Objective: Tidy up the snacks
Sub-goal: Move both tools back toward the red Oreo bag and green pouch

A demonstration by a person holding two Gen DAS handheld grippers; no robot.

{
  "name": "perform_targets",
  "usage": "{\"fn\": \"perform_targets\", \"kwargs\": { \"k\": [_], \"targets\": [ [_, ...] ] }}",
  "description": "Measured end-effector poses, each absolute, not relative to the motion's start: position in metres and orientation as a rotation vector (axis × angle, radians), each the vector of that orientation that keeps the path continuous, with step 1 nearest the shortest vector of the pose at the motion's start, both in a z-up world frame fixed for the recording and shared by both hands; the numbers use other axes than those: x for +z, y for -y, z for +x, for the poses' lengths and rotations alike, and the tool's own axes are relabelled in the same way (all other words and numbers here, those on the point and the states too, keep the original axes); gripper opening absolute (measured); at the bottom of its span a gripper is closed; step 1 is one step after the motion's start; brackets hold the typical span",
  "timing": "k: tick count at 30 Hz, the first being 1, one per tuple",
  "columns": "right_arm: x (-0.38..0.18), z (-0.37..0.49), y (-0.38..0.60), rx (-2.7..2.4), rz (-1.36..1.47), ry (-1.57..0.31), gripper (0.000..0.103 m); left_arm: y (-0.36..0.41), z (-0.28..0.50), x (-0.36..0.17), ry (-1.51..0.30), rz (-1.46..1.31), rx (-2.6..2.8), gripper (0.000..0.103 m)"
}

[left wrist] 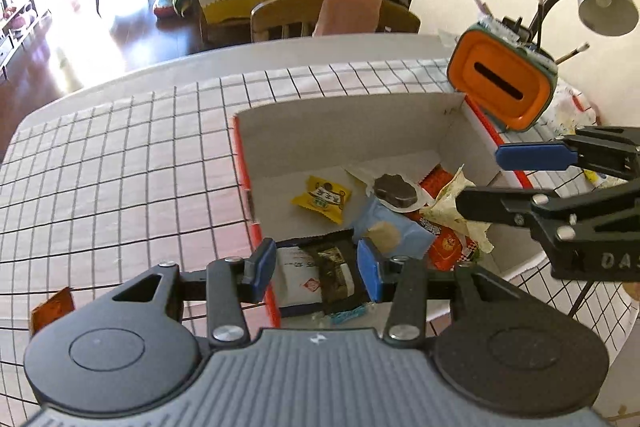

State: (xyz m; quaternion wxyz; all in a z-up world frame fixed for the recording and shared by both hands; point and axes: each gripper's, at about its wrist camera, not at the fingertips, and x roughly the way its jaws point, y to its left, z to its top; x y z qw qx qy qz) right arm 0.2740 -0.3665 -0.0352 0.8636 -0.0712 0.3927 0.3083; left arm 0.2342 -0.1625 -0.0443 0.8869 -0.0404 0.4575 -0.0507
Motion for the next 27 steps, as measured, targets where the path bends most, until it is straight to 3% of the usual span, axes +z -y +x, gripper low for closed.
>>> {"fn": "perform_targets", "kwargs": {
  "k": [6,9,16,21,27],
  "targets": [
    [-0.026,0.251,0.354,0.655,-0.109,-0.794,0.077,0.142,0.207,-0.030,-0.890,-0.081,-0.114,0.057],
    [-0.024,0.241,0.344,0.667,-0.105,-0.780,0.082,0.127,0.195,-0.025,-0.865,-0.099,-0.111,0.066],
    [-0.023,0.223,0.314,0.691,-0.094,-0.758,0.088,0.093,0.171,-0.019,-0.821,-0.108,-0.096,0.071],
    [-0.023,0.217,0.292,0.708,-0.068,-0.736,0.100,0.066,0.154,-0.017,-0.782,-0.112,-0.072,0.076],
    [-0.027,0.213,0.259,0.747,-0.079,-0.738,0.103,0.032,0.135,-0.024,-0.769,-0.121,-0.032,0.083]
  ]
}}
